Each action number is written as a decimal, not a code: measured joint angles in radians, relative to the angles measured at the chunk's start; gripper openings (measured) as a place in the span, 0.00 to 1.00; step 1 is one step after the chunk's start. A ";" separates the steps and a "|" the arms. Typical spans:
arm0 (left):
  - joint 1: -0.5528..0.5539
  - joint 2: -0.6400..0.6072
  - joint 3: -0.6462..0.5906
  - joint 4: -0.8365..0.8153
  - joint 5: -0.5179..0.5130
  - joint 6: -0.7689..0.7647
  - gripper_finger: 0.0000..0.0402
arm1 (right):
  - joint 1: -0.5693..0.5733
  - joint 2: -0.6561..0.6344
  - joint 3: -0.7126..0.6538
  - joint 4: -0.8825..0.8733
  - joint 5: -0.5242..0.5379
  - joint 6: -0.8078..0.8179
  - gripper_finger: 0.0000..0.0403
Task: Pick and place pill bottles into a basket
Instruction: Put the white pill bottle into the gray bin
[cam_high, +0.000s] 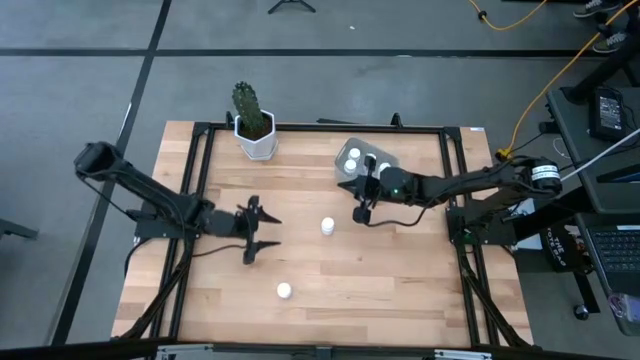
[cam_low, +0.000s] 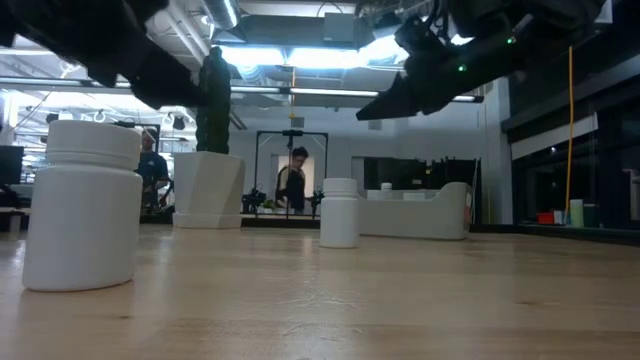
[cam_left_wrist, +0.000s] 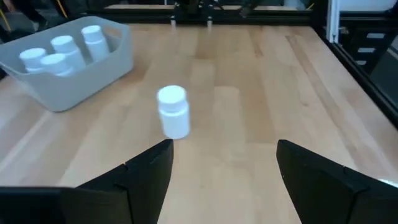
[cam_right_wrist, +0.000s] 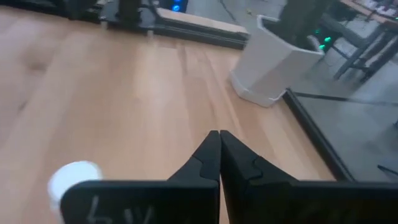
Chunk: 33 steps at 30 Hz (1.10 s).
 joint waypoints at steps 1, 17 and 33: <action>-0.029 0.021 0.013 0.001 -0.029 -0.008 0.69 | 0.009 -0.006 0.000 -0.011 0.000 0.003 0.01; -0.415 0.307 0.207 -0.159 -0.108 -0.448 0.69 | 0.129 -0.041 0.000 -0.071 0.002 0.091 0.00; -0.450 0.633 0.208 0.032 -0.202 -0.603 0.69 | 0.159 -0.041 0.000 -0.071 0.026 0.107 0.01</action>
